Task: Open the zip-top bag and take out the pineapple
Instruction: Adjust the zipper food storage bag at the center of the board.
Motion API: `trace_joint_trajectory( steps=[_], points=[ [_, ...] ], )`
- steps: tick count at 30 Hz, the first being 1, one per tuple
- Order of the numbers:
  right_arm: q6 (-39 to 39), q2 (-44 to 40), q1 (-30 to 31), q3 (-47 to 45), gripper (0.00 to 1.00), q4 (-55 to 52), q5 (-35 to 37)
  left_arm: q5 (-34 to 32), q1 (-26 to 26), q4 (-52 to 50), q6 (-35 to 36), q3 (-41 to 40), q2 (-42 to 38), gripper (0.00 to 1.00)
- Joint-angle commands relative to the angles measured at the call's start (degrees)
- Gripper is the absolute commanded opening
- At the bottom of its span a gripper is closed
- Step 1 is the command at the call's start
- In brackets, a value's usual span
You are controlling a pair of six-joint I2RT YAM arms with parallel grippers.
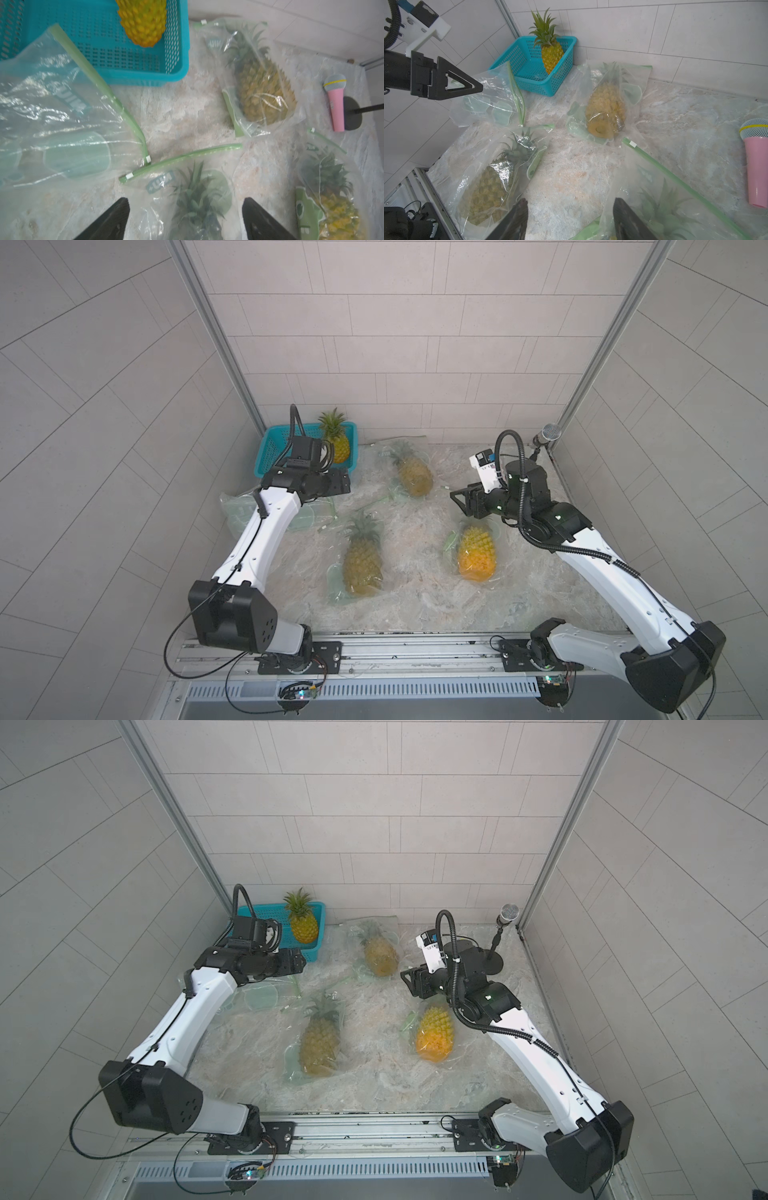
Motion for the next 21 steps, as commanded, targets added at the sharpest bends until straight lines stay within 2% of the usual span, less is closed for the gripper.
trace_joint_trajectory(
  steps=[1, 10, 13, 18, 21],
  points=[
    [-1.6, 0.0, -0.2, -0.6, 0.66, -1.0, -1.6, -2.0, -1.5, -4.2, 0.3, -1.5, -0.2, 0.88],
    [-1.5, 0.1, -0.2, -2.4, 0.67, -0.7, -2.4, -3.2, -7.5, -7.2, 1.9, -1.4, 5.7, 0.87],
    [-1.6, 0.2, -0.3, -2.5, 0.67, -0.7, -2.7, -1.5, -7.9, -9.8, 3.0, -0.4, 8.9, 0.87],
    [-1.6, 0.7, -0.2, -3.2, 0.67, -0.1, -3.0, 0.3, -8.7, -8.4, 3.1, -2.6, 11.6, 0.87],
    [-1.5, 1.2, -0.2, -3.5, 0.67, 0.2, -3.4, 1.1, -8.9, -6.7, 2.8, -3.7, 12.2, 0.82]
  ],
)
